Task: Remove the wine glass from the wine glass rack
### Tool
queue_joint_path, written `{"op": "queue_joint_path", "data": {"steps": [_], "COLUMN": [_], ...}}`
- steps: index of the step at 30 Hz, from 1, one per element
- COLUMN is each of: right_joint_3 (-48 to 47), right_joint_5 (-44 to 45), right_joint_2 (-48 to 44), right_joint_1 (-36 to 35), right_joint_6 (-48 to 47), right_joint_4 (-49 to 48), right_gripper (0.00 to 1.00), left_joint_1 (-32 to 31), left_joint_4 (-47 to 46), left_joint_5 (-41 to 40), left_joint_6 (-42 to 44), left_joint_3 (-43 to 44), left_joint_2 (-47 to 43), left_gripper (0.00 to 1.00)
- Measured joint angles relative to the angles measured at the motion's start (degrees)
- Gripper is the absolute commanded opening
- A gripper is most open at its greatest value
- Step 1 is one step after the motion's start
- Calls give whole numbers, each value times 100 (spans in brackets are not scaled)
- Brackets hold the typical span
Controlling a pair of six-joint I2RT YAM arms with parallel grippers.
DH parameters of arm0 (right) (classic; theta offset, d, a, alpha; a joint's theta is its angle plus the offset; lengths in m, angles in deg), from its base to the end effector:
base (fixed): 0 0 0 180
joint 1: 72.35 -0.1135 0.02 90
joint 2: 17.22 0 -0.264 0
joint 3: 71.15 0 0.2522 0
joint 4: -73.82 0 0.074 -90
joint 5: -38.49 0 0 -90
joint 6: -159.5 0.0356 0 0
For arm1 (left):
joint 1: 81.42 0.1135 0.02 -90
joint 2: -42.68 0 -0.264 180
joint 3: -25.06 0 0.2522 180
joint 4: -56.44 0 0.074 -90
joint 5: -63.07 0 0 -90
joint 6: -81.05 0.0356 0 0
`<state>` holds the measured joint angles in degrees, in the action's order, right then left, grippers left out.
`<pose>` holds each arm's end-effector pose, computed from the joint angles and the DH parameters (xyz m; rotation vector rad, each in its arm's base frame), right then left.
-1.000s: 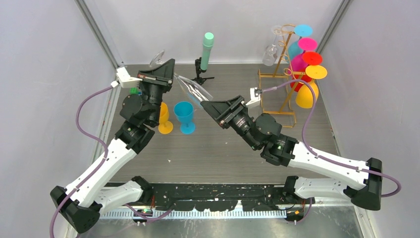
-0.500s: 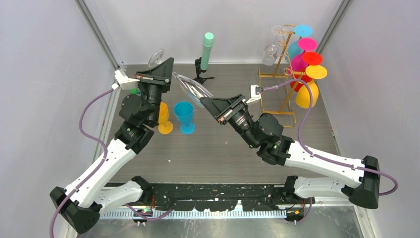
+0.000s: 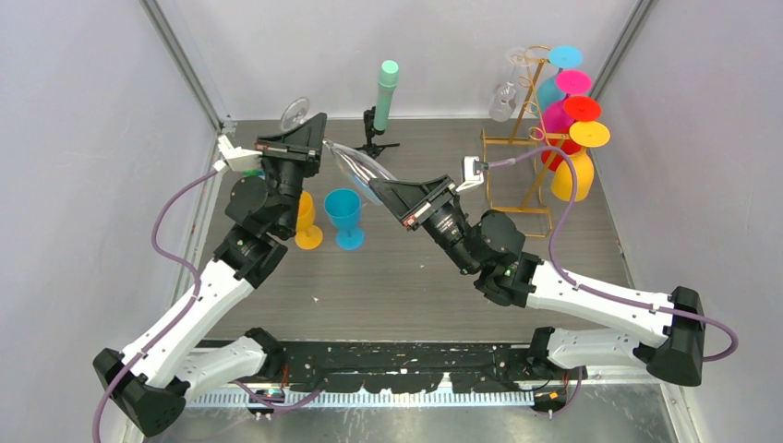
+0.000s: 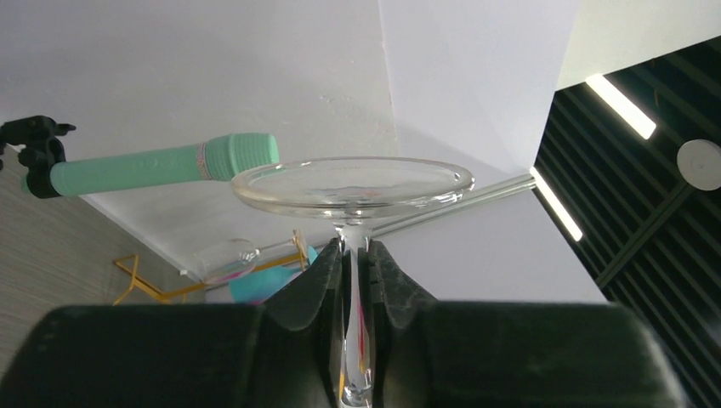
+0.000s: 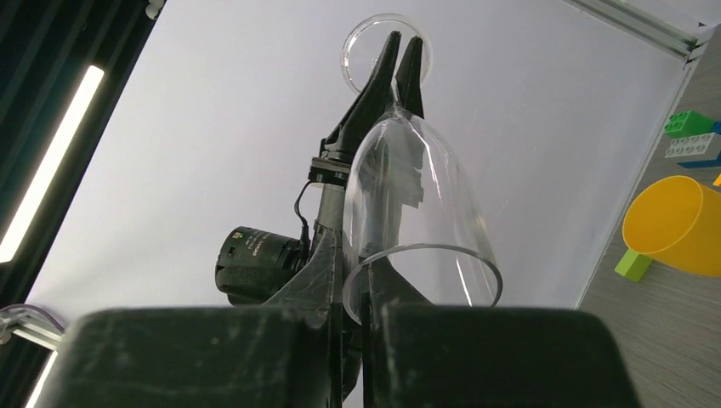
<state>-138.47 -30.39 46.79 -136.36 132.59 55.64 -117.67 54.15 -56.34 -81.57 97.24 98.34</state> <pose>0.1236 0.2244 0.4046 0.3628 1.3685 1.6819 0.1815 -0.1114 0.4371 -0.8699 1.1007 -1.2959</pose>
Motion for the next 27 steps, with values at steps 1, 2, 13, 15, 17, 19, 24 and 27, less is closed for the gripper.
{"op": "queue_joint_path", "data": {"steps": [1,2,13,15,17,19,24,27], "right_joint_3": [0,-2,-24,-55,-179,-341,-848,-1344], "right_joint_5": [0,2,302,352,374,404,525,553], "right_joint_2": [0,0,-129,-140,-140,-140,-232,-326], "right_joint_1": [-2,-2,-4,-2,-2,-4,-7,-7], "right_joint_6": [-13,-22,-782,-955,-1147,-1325,-1856,-2238], "right_joint_4": [4,-2,341,382,492,634,1438,2463], "right_gripper": [0,0,0,0,0,0,0,0], "left_joint_1": [0,2,-2,-2,-2,-2,-2,-2], "left_joint_4": [7,24,109,101,118,170,826,1716], "left_joint_5": [-4,13,1075,1335,1580,1773,2352,2743], "left_joint_6": [4,74,844,1014,1172,1316,1969,2677], "left_joint_3": [-11,-13,20,20,17,17,42,354], "left_joint_2": [-13,-17,-31,-66,-125,-199,-577,-802], "left_gripper": [31,39,92,94,96,99,100,100]}}
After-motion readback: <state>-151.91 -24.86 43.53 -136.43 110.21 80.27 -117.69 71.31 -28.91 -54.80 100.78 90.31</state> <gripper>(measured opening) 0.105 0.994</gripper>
